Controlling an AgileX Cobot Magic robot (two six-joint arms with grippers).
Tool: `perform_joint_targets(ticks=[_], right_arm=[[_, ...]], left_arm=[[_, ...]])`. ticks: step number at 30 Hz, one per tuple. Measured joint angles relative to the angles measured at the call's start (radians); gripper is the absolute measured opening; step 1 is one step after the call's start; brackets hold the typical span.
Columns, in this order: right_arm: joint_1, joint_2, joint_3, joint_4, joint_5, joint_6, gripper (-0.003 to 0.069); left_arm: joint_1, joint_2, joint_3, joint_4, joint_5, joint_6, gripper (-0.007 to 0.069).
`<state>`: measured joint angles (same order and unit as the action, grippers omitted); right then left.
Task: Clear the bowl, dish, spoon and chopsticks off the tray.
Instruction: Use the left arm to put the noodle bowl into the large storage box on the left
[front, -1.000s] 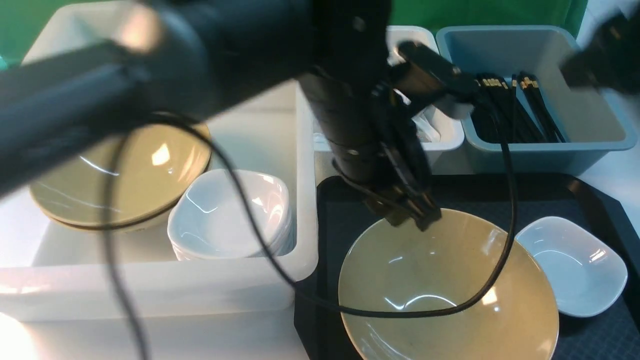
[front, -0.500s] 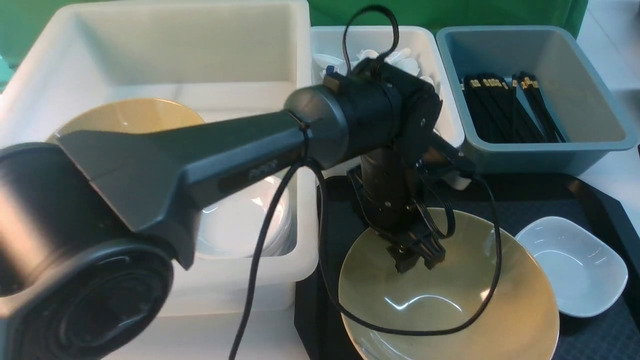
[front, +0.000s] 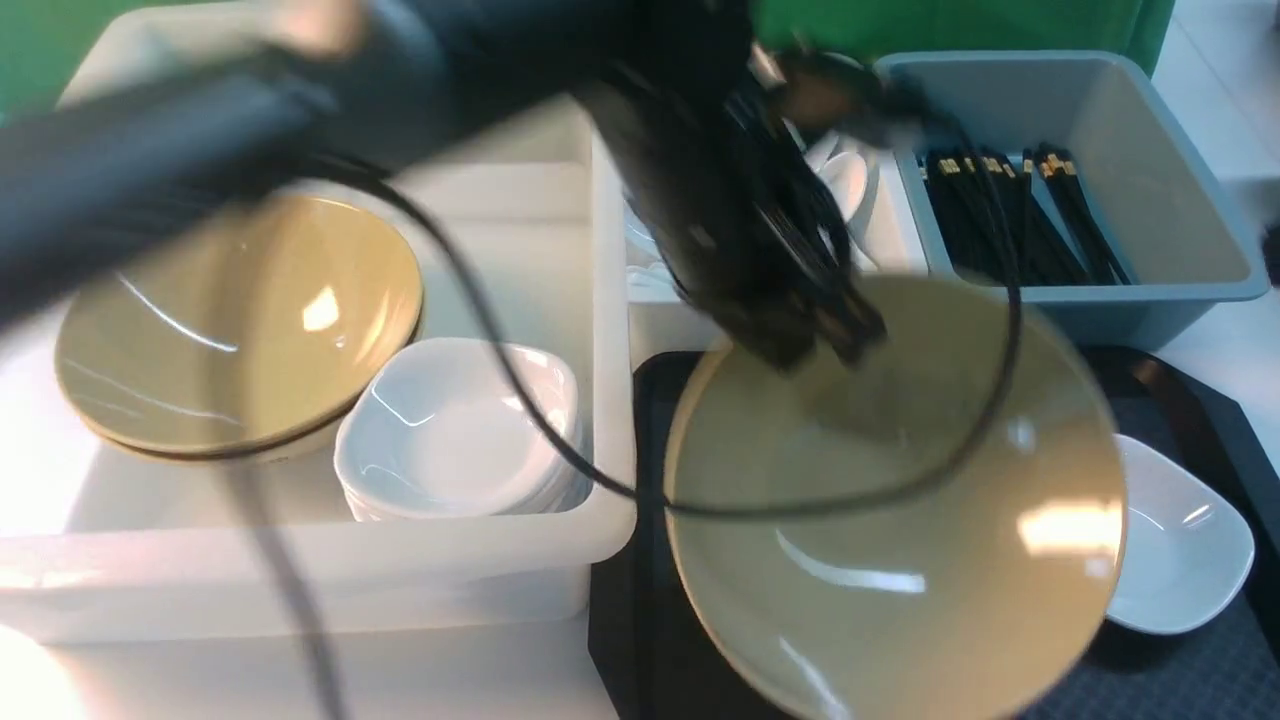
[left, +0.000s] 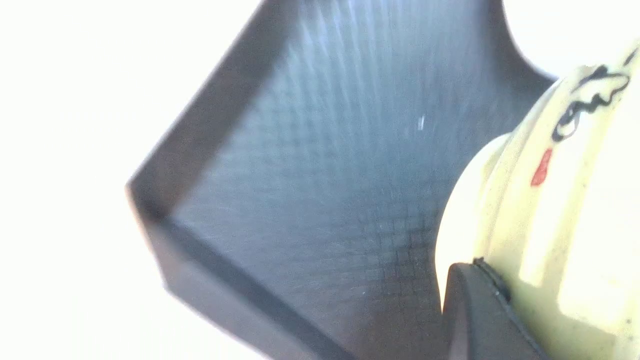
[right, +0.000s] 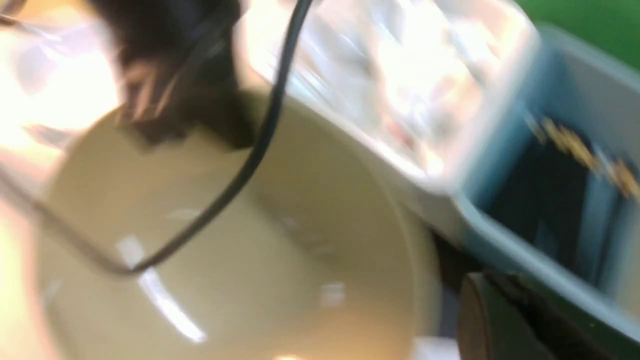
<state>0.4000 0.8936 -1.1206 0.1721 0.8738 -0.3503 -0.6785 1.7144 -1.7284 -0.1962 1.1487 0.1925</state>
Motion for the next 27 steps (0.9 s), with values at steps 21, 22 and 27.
perform_joint_targets(ticks=[21,22,27], right_arm=[[0.557,0.584,-0.517,0.016,0.141,-0.136,0.0036],[0.557,0.584,-0.518,0.011,0.152,-0.136,0.0036],[0.557,0.584,-0.518,-0.016,0.179,-0.122,0.0038]], left_arm=[[1.164,-0.44,0.681,-0.485,-0.282,0.108,0.0002],[1.183,-0.409,0.682,-0.535,-0.297,0.135,0.0002],[1.217,-0.279,0.683,-0.69,-0.382,0.279,0.0015]])
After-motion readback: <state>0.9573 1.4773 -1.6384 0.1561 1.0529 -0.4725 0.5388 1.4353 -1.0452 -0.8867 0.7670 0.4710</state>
